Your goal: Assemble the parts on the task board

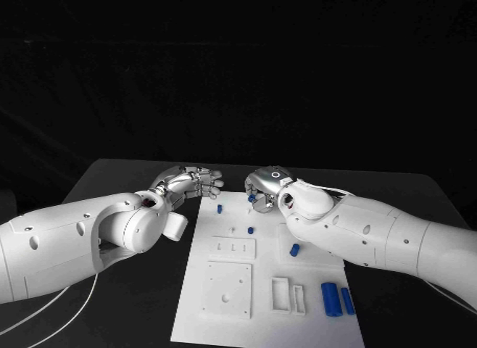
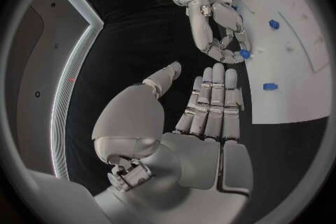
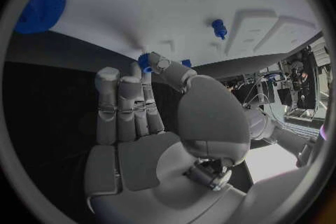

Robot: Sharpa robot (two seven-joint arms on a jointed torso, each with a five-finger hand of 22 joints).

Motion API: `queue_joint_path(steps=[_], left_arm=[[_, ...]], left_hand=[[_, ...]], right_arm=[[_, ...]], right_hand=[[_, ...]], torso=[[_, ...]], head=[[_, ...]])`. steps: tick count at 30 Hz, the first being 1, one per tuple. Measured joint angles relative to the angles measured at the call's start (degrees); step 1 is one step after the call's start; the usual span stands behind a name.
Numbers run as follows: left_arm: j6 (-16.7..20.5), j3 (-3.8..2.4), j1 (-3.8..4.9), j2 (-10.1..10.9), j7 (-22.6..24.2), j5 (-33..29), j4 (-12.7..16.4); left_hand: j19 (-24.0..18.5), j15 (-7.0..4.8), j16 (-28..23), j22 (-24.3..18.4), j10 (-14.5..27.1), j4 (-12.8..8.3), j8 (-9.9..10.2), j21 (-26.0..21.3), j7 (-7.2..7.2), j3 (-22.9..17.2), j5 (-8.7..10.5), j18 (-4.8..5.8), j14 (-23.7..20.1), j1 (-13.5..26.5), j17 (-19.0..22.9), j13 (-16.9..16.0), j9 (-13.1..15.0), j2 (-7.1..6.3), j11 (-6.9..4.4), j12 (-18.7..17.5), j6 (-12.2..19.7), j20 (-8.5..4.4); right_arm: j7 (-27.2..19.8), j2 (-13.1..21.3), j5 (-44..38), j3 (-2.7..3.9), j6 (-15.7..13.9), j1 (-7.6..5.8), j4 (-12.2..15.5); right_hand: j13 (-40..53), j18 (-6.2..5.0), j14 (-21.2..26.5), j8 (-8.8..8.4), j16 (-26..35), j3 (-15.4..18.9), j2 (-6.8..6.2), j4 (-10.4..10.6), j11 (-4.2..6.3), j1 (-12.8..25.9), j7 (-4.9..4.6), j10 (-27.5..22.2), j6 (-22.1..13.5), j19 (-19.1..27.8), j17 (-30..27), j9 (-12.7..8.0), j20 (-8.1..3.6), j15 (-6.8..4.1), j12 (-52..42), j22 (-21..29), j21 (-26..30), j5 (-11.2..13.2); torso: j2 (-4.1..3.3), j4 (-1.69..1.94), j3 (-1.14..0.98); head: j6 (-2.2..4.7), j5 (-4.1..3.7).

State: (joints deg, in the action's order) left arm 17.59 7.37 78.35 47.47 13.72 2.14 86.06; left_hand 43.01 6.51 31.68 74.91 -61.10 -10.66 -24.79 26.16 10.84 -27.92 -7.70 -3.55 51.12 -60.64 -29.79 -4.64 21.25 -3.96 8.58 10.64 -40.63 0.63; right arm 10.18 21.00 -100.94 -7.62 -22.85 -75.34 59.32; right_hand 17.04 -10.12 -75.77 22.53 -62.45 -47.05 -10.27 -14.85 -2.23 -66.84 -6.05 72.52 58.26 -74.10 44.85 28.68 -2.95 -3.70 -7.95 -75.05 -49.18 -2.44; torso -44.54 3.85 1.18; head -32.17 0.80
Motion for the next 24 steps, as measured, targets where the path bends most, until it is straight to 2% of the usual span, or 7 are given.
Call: queue_joint_path(steps=[19,21,23,24], left_arm=[[0.0,0.0,0.08,0.0,0.0,0.0,0.0],[0.0,0.0,0.1,0.0,0.0,0.0,0.0],[0.0,0.0,0.15,0.0,-0.1,0.0,0.0],[0.0,0.0,0.18,0.0,-0.1,0.0,0.0]], left_hand=[[0.0,0.0,0.0,0.0,0.0,0.0,0.0,0.0,0.0,0.0,0.0,0.16,0.0,0.0,0.0,0.0,0.0,0.0,0.0,0.0,0.0,0.0],[0.0,0.0,0.0,0.0,0.0,0.0,0.0,0.0,0.0,0.0,0.0,0.18,0.0,0.0,0.0,0.0,0.1,0.0,0.0,0.0,0.0,0.0],[0.0,0.0,0.0,0.0,0.0,0.0,0.0,0.0,0.0,0.0,0.0,0.19,0.0,0.0,0.0,0.0,0.1,0.0,0.0,0.0,0.0,0.0],[0.0,0.0,0.0,0.0,0.0,0.0,0.0,0.0,0.0,0.0,0.0,0.2,0.0,0.0,0.0,0.0,0.1,0.0,0.0,0.0,0.0,0.0]], right_arm=[[0.0,-0.4,0.3,0.01,0.2,0.1,-0.5],[0.0,-0.4,0.6,0.01,0.4,0.1,-0.6],[0.0,-0.5,1.1,0.0,0.5,0.1,-0.8],[-0.1,-0.5,1.3,0.0,0.6,0.1,-0.9]], right_hand=[[0.5,0.0,0.1,-0.01,0.0,-0.6,0.0,0.2,0.0,0.0,-0.2,0.0,0.1,-0.1,-0.3,0.1,-0.11,-0.09,0.2,0.0,0.0,-0.2],[0.5,0.0,0.2,-0.44,0.0,-0.7,-0.06,0.4,0.0,0.1,-0.31,0.0,-0.1,-0.1,-0.5,0.1,-0.1,0.02,0.7,0.0,0.0,-0.2],[0.6,0.0,0.5,-1.14,0.0,-1.0,-0.63,0.7,-0.04,0.6,-0.94,0.0,-0.7,-0.1,-0.7,0.1,-0.1,0.17,1.4,0.0,0.0,-0.2],[0.7,0.0,0.7,-1.55,0.0,-1.0,-0.97,0.9,-0.44,1.0,-1.05,-0.4,-1.4,-0.1,-0.8,0.1,-0.09,0.34,1.9,0.0,0.0,-0.2]], torso=[[-0.09,0.02,0.0],[-0.09,0.02,0.0],[-0.1,0.02,0.0],[-0.12,0.02,-0.01]], head=[[-0.05,-0.03],[-0.05,-0.03],[-0.11,-0.03],[-0.12,-0.02]])
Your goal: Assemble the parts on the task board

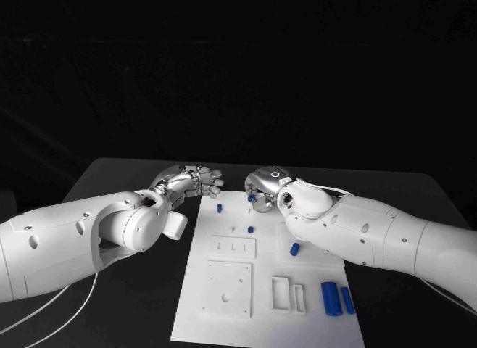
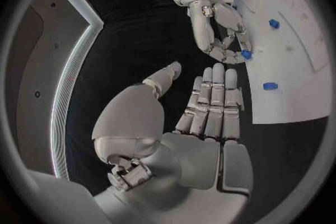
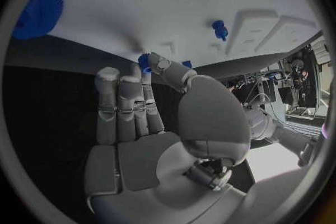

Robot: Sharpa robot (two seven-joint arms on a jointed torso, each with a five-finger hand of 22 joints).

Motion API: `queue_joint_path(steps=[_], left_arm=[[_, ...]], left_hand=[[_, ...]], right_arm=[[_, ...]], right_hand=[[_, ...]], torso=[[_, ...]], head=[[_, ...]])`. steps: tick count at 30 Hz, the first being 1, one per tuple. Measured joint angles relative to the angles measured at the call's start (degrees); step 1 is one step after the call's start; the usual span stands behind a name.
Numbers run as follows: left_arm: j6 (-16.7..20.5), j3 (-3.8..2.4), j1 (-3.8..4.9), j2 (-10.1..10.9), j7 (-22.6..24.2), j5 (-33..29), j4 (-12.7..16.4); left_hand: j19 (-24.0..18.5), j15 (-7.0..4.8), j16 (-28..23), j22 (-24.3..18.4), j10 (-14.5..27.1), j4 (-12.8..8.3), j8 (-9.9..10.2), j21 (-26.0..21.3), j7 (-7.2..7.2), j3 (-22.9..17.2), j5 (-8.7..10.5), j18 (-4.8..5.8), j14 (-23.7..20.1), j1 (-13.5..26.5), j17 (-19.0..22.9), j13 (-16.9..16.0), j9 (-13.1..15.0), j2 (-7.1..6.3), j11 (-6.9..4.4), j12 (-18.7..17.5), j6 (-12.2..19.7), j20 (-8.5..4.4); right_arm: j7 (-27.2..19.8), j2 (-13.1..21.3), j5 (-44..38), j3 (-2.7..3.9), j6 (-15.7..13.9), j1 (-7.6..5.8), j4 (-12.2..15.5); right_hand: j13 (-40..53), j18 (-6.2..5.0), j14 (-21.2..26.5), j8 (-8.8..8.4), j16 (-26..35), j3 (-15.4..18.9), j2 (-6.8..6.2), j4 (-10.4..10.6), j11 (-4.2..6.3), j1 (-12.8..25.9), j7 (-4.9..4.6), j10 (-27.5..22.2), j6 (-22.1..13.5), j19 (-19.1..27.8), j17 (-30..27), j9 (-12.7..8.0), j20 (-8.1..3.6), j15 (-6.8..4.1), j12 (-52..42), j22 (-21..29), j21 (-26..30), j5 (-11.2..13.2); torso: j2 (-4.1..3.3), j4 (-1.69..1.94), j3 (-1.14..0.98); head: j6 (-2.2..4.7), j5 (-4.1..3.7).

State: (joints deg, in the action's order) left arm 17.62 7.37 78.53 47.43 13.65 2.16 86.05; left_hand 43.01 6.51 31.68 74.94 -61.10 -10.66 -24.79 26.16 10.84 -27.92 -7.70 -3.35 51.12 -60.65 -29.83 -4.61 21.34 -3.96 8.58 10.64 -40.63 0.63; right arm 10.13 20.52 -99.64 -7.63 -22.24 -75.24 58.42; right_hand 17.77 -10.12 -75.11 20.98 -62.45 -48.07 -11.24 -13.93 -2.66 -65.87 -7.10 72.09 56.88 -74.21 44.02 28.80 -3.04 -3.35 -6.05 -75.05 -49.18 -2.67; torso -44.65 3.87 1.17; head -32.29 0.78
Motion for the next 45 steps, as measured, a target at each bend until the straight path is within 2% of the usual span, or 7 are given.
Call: queue_joint_path(steps=[9,17,20,26,33,35,45], left_arm=[[0.1,0.0,0.16,0.0,0.0,0.0,0.0],[0.2,0.0,0.2,0.2,0.1,0.0,-0.7],[0.5,0.01,0.36,0.3,0.1,0.0,-1.2],[0.8,0.01,0.45,0.8,0.3,0.2,-1.3],[0.9,0.02,0.47,1.0,0.4,0.4,-1.3],[0.9,0.02,0.47,1.0,0.4,0.4,-1.3],[0.8,0.04,0.47,1.2,0.5,0.5,-1.4]], left_hand=[[0.0,0.0,0.0,0.0,0.0,0.0,0.0,0.0,0.0,0.0,0.0,0.25,0.0,0.0,0.0,0.0,0.0,0.0,0.0,0.0,0.0,0.0],[0.0,0.0,0.0,0.0,0.0,-0.3,0.4,0.0,0.0,-0.3,0.0,0.28,0.0,0.0,0.0,0.1,0.0,0.0,0.0,0.0,0.0,0.0],[0.0,0.0,0.0,0.0,0.2,-0.5,0.4,0.0,0.0,-0.5,0.0,0.29,0.0,0.0,0.0,0.2,0.0,0.0,0.22,0.0,0.0,0.0],[0.0,0.0,0.0,0.0,0.2,-0.6,0.4,0.0,0.0,-0.6,0.0,0.31,0.0,0.0,0.0,0.2,0.1,0.0,0.22,0.0,0.0,0.0],[0.0,0.0,0.0,0.0,0.2,-0.6,0.4,0.0,0.0,-0.6,0.0,0.23,0.0,0.0,0.0,0.2,0.1,0.0,0.22,0.0,0.0,0.0],[0.0,0.0,0.0,0.0,0.2,-0.6,0.4,0.0,0.0,-0.6,0.0,-0.13,0.0,0.0,0.0,0.2,0.1,0.0,0.22,0.0,0.0,0.0],[0.0,0.0,0.0,0.0,0.2,-0.6,0.4,0.0,0.0,-0.6,0.0,-0.27,0.0,0.0,-0.1,0.2,0.1,0.0,0.22,0.0,0.0,0.0]], right_arm=[[-0.4,0.4,2.6,-0.07,0.0,0.11,0.1],[-0.5,2.6,4.9,-0.07,-0.7,-0.08,2.5],[-0.7,5.4,6.4,0.06,-1.2,-0.83,5.0],[-1.0,11.1,9.4,2.78,-1.7,-2.72,9.3],[-1.1,16.2,11.0,3.04,-0.2,-4.39,10.7],[-1.2,17.1,11.6,3.06,0.6,-4.51,10.9],[-1.8,18.3,13.5,3.01,6.7,-4.25,11.4]], right_hand=[[-1.7,0.02,0.3,-2.87,0.0,2.5,-3.65,1.5,-2.95,2.6,-2.5,-6.3,-5.2,0.5,-0.5,-1.4,0.51,1.99,2.5,0.0,0.3,-0.4],[-4.2,0.01,1.4,-4.56,0.8,5.4,-5.28,2.3,-5.01,4.2,-1.62,-12.8,-8.6,2.1,-1.4,-2.3,1.63,4.23,2.5,0.0,1.6,-0.4],[-4.3,0.01,1.4,-4.56,0.9,5.6,-5.37,2.5,-4.61,4.1,-1.88,-11.9,-8.4,2.1,-1.7,-2.3,1.71,4.26,1.9,0.0,1.9,-0.4],[-4.2,0.01,1.7,-4.18,0.9,4.5,-5.27,3.7,-3.76,2.4,-3.23,-8.8,-7.6,2.4,-2.3,-2.3,1.95,3.5,0.9,0.1,2.1,-0.4],[4.7,-0.01,0.4,-3.4,-0.5,7.7,-5.42,3.4,-1.41,2.3,-1.78,-2.4,-6.5,2.0,-1.5,-1.4,1.49,0.31,-9.2,0.1,1.5,-0.5],[23.0,-0.55,1.7,-3.67,-3.5,9.6,-5.42,3.3,0.97,2.3,-0.73,-2.2,-7.3,2.4,1.3,-0.7,0.64,-0.24,-24.7,0.1,0.1,-0.4],[48.3,-0.63,2.2,-5.03,-10.5,11.0,-4.8,4.0,0.9,3.1,-1.1,-9.7,-8.6,1.6,10.7,0.4,-0.26,-0.87,-55.2,0.1,-5.9,-3.4]], torso=[[-0.01,-0.1,0.04],[0.04,-0.09,0.0],[0.03,-0.09,-0.03],[0.05,-0.21,-0.07],[0.16,-0.63,-0.11],[0.2,-0.79,-0.14],[0.3,-1.25,-0.49]], head=[[-0.03,0.07],[0.11,0.19],[0.38,0.19],[1.17,-0.11],[2.13,-0.77],[2.26,-0.83],[2.58,-0.57]])
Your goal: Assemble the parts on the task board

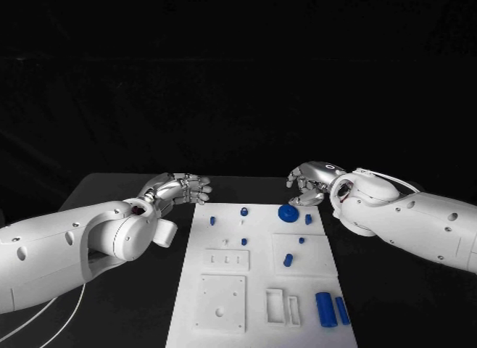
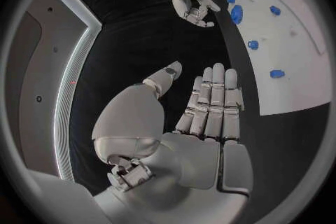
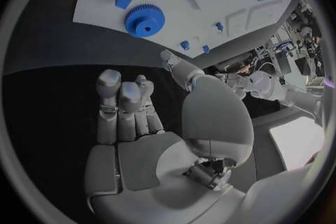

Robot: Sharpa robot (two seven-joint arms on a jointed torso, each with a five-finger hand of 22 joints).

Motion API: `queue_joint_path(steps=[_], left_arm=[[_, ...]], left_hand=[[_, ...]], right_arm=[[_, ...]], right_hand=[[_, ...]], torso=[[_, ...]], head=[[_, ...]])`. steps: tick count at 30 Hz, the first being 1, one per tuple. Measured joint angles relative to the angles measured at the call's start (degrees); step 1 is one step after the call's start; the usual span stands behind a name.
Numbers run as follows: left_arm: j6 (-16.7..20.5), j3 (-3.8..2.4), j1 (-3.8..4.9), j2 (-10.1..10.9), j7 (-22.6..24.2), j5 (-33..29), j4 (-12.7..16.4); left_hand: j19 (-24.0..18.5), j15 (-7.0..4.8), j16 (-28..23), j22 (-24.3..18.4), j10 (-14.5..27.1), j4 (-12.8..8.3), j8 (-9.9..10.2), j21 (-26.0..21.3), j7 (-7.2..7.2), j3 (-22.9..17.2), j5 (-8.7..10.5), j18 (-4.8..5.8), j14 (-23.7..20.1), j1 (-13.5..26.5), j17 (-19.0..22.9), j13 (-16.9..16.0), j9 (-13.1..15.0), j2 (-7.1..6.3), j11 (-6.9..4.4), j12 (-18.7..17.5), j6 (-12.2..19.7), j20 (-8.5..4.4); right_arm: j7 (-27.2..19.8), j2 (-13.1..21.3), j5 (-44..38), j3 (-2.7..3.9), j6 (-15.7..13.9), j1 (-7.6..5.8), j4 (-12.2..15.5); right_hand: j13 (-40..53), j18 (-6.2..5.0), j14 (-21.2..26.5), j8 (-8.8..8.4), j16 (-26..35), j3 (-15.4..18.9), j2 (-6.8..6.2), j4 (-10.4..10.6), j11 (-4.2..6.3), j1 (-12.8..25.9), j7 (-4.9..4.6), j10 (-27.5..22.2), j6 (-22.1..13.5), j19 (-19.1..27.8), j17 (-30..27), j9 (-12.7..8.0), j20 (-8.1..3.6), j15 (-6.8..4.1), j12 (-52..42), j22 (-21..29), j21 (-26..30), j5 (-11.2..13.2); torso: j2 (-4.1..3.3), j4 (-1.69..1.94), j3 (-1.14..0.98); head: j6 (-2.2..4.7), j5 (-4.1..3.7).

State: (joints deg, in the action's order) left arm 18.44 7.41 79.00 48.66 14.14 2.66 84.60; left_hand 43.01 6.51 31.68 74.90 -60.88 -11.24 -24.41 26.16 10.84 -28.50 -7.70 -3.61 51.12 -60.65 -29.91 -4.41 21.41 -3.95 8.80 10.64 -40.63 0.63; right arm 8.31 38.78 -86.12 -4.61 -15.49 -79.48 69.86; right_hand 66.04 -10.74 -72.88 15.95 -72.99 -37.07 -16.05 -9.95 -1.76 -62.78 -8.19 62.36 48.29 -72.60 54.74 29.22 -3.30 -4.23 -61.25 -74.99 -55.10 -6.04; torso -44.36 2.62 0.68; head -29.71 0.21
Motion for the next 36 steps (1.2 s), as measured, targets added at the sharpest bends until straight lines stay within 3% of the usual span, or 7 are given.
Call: queue_joint_path(steps=[5,13,25,31,36], left_arm=[[0.0,0.0,0.0,0.3,0.0,0.1,0.1],[-0.1,0.0,0.0,0.3,0.1,0.3,0.3],[-0.1,0.0,0.0,0.3,-0.1,0.5,0.0],[-0.2,0.0,0.0,0.2,-0.1,0.5,0.0],[-0.3,0.0,0.0,0.3,-0.1,0.5,0.0]], left_hand=[[0.0,0.0,0.0,0.0,0.0,0.0,0.0,0.0,0.0,0.0,0.0,0.02,0.0,0.0,0.0,0.0,0.0,0.0,0.0,0.0,0.0,0.0],[0.0,0.0,0.0,0.0,0.0,0.0,0.0,0.2,0.0,0.0,0.0,0.06,0.0,0.0,0.0,0.0,0.0,0.0,0.0,0.0,0.0,0.0],[0.0,0.0,0.0,0.0,0.0,0.0,0.2,0.2,0.0,0.0,0.0,0.15,0.0,0.0,0.0,0.0,0.1,0.0,0.0,0.0,0.0,0.0],[0.0,0.0,0.0,0.0,0.0,0.0,0.3,0.2,0.0,0.0,0.0,0.25,0.0,0.0,0.0,0.1,0.1,0.0,0.0,0.0,0.0,0.0],[0.0,0.0,0.0,0.0,0.0,0.0,0.3,0.2,0.0,0.0,0.0,0.28,0.0,0.0,0.0,0.1,0.1,0.0,0.0,0.0,0.0,0.0]], right_arm=[[-0.2,-0.4,-0.3,0.0,2.1,0.77,-0.6],[-0.7,-1.7,-1.2,-0.07,3.8,2.42,-1.8],[-1.2,-2.0,-1.3,-0.03,4.5,3.24,-2.6],[-1.4,-2.1,-1.3,-0.03,4.5,3.26,-2.9],[-1.5,-2.2,-1.3,0.0,4.4,3.25,-3.5]], right_hand=[[1.6,0.03,0.1,-0.81,-0.9,1.0,0.23,-0.2,-0.4,0.8,-0.66,0.4,-0.7,-0.4,2.2,0.0,-0.38,0.07,-2.7,0.0,-1.2,-0.8],[2.0,0.09,0.2,-1.1,-0.9,1.4,0.21,-0.2,-0.61,1.4,-0.88,0.2,-0.9,-0.4,3.1,-0.3,-0.42,0.23,-3.3,0.0,-1.5,-1.5],[2.1,0.2,0.2,-1.1,-0.9,1.4,0.69,-0.2,-0.7,1.9,-0.84,0.1,-1.0,-0.2,3.7,-0.3,-0.59,0.23,-3.3,0.0,-1.8,-2.0],[2.1,0.21,0.2,-1.33,-0.9,1.0,1.04,0.2,-0.7,2.2,-0.74,0.1,-1.1,-0.2,4.3,-0.5,-0.58,0.23,-3.7,0.0,-2.1,0.4],[2.0,0.22,0.2,-1.33,-0.9,0.7,1.04,0.6,-0.69,2.2,-0.73,0.1,-1.1,-0.2,4.4,-0.6,-0.58,0.24,-3.7,0.0,-2.1,0.5]], torso=[[0.0,-0.15,-0.17],[-0.15,-0.47,-0.47],[-0.14,-0.29,-0.37],[-0.12,-0.25,-0.31],[-0.12,-0.2,-0.27]], head=[[0.19,-0.11],[0.39,-0.13],[-0.15,-0.38],[-0.23,-0.32],[-0.24,-0.27]])
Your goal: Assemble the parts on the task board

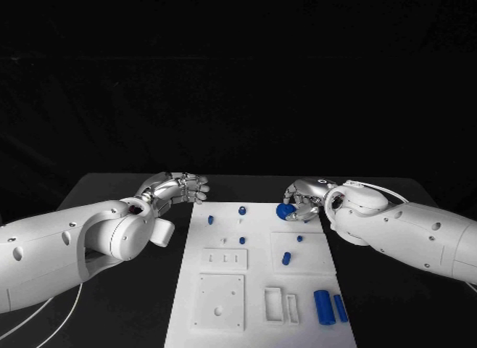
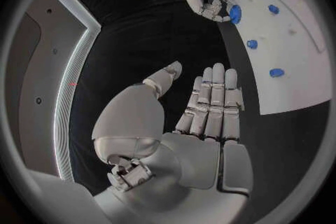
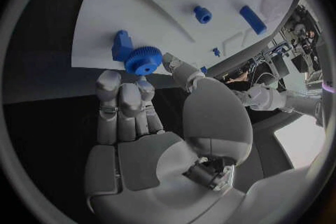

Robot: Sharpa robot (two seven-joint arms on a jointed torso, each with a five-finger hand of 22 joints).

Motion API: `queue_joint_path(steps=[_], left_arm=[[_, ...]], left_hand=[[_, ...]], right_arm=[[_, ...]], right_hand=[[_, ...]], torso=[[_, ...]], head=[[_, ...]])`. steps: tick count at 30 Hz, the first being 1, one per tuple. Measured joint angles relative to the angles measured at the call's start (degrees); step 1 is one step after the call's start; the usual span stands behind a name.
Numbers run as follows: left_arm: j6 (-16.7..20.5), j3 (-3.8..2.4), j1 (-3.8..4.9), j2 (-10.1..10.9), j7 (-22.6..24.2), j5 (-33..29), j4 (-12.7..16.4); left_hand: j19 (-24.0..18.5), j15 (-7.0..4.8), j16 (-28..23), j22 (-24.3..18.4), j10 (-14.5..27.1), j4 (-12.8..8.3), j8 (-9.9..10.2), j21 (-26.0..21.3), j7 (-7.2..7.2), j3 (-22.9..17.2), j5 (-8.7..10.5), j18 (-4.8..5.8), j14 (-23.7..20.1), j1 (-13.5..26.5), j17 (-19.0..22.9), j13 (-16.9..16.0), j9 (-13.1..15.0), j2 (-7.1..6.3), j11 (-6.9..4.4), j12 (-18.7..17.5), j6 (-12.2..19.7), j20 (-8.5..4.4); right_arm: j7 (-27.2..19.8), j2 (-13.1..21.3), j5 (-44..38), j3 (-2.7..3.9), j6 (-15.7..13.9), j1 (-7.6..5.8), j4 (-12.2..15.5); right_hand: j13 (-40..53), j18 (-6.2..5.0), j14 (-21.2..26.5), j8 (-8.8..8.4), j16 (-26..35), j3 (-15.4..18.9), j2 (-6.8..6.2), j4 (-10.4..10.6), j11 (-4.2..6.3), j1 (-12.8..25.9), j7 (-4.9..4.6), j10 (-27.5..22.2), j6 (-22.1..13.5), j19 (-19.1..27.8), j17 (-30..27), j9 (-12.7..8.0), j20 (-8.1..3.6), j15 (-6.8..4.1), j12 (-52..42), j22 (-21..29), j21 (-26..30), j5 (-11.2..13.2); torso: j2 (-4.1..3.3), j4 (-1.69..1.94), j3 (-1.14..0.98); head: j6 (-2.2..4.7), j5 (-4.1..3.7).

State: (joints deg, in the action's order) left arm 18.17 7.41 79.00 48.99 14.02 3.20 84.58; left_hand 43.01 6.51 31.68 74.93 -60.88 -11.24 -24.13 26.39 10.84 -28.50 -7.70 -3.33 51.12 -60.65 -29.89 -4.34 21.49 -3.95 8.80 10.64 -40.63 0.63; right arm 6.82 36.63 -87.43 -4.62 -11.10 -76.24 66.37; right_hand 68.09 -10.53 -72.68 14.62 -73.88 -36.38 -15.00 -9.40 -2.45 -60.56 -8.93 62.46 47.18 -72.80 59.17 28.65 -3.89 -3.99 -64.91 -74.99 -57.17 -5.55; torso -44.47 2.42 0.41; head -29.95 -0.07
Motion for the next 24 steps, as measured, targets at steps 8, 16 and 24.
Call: queue_joint_path(steps=[8,16,24], left_arm=[[-0.1,0.02,0.0,-0.2,-0.1,0.0,-0.2],[-0.3,0.05,0.0,-0.4,-0.2,0.0,-0.5],[-0.4,0.05,0.0,-0.4,-0.2,0.0,-0.5]], left_hand=[[0.0,0.0,0.0,0.0,0.0,0.0,0.0,0.0,0.0,0.0,0.0,0.24,0.0,0.2,0.0,0.0,0.0,0.2,0.0,0.0,0.0,0.0],[0.0,0.0,0.0,0.0,0.0,0.0,0.2,0.0,0.0,0.0,0.0,0.27,0.0,0.2,0.0,0.0,0.0,0.2,0.0,0.0,0.0,0.0],[0.0,0.0,0.0,0.0,0.0,0.0,0.2,0.0,0.0,0.0,0.0,0.29,0.0,0.2,0.0,0.0,0.1,0.2,0.0,0.0,0.0,0.0]], right_arm=[[0.0,-0.6,-0.8,-0.01,0.0,0.01,-0.1],[-0.1,-0.7,-1.1,-0.01,-0.4,0.02,-0.6],[-0.4,-0.5,-0.7,-0.04,-2.2,0.07,-0.3]], right_hand=[[-0.2,0.0,-0.2,0.0,0.0,-1.5,0.7,1.5,0.0,0.1,-0.01,0.0,0.0,0.0,0.9,-0.1,-0.01,0.2,-0.3,0.0,-0.4,2.0],[-0.2,0.37,-0.2,-0.23,0.3,-2.1,0.68,1.3,0.01,-0.4,0.0,0.0,0.0,-0.1,1.1,-0.4,-0.51,0.21,-0.3,0.0,-0.4,2.0],[-0.2,0.4,-0.2,-0.23,0.3,-2.6,0.68,1.5,0.02,-0.4,0.01,0.0,0.0,-0.1,1.5,-0.4,-0.52,0.21,-0.5,0.0,-0.7,2.0]], torso=[[-0.01,-0.02,-0.02],[-0.03,-0.04,-0.02],[-0.03,-0.01,-0.03]], head=[[0.05,0.07],[0.11,-0.02],[0.07,-0.07]])
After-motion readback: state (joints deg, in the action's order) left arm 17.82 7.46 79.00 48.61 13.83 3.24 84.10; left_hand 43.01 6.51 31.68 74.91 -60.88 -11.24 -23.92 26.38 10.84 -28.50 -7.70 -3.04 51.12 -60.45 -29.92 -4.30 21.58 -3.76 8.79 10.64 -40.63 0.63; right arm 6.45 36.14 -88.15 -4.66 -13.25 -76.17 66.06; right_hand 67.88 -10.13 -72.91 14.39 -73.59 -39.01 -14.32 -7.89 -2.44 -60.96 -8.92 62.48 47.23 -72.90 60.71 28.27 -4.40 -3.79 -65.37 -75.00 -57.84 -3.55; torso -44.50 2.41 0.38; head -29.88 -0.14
